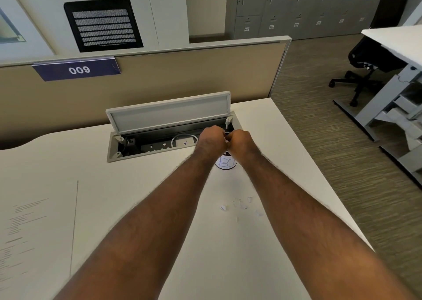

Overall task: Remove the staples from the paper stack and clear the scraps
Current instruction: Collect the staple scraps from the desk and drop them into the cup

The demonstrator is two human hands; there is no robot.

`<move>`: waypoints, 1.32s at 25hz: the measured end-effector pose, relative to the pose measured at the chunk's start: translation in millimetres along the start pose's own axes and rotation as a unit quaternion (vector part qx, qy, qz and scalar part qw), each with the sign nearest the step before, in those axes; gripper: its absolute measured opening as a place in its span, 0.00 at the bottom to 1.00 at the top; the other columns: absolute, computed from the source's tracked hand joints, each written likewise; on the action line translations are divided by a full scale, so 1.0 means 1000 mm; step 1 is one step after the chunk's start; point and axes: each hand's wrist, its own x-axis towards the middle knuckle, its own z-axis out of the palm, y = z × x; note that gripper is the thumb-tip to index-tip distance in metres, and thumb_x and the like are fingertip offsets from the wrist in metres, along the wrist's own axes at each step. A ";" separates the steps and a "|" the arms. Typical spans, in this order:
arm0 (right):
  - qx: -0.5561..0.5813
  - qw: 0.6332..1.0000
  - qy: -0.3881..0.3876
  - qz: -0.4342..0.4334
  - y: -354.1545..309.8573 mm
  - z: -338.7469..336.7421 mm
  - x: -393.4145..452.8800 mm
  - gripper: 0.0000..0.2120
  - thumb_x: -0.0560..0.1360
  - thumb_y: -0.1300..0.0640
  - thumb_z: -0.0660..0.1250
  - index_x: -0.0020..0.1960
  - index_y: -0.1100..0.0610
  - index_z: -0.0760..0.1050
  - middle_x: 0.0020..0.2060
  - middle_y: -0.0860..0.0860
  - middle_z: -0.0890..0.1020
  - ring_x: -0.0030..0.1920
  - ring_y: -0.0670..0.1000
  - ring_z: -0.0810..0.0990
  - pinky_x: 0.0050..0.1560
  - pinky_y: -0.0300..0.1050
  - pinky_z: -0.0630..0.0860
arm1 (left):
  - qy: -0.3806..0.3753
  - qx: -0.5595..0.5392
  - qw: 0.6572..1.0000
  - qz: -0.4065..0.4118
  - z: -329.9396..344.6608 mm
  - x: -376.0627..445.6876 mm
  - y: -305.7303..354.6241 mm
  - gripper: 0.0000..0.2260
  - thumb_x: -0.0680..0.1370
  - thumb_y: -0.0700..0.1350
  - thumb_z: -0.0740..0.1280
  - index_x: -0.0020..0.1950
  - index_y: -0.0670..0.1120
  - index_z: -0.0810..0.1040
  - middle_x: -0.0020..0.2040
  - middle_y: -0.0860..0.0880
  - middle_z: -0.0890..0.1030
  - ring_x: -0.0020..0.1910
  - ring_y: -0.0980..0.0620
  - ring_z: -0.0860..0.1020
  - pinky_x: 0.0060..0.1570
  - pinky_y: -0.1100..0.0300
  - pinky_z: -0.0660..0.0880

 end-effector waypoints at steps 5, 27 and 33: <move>-0.006 1.000 -0.002 -0.026 0.002 0.001 -0.003 0.14 0.77 0.56 0.66 0.59 0.62 0.79 0.55 0.58 0.83 0.53 0.60 0.81 0.50 0.46 0.74 | -0.004 -0.027 1.000 -0.002 0.003 -0.004 0.001 0.13 0.80 0.45 0.64 0.61 0.43 0.81 0.54 0.43 0.84 0.51 0.46 0.82 0.54 0.55 0.77; 0.084 0.994 -0.041 0.050 0.162 0.027 -0.139 0.19 0.69 0.57 0.75 0.59 0.59 0.79 0.53 0.54 0.80 0.53 0.52 0.78 0.50 0.37 0.67 | -0.002 -0.172 0.985 -0.019 0.115 -0.106 -0.077 0.16 0.75 0.40 0.70 0.62 0.42 0.79 0.59 0.42 0.78 0.54 0.44 0.79 0.59 0.61 0.70; 0.040 0.999 -0.023 0.000 0.157 0.064 -0.155 0.07 0.72 0.59 0.66 0.48 0.50 0.78 0.44 0.43 0.74 0.50 0.50 0.79 0.50 0.48 0.75 | -0.068 -0.098 0.993 0.022 0.145 -0.130 -0.054 0.16 0.72 0.47 0.72 0.57 0.43 0.77 0.58 0.45 0.72 0.58 0.46 0.73 0.53 0.59 0.68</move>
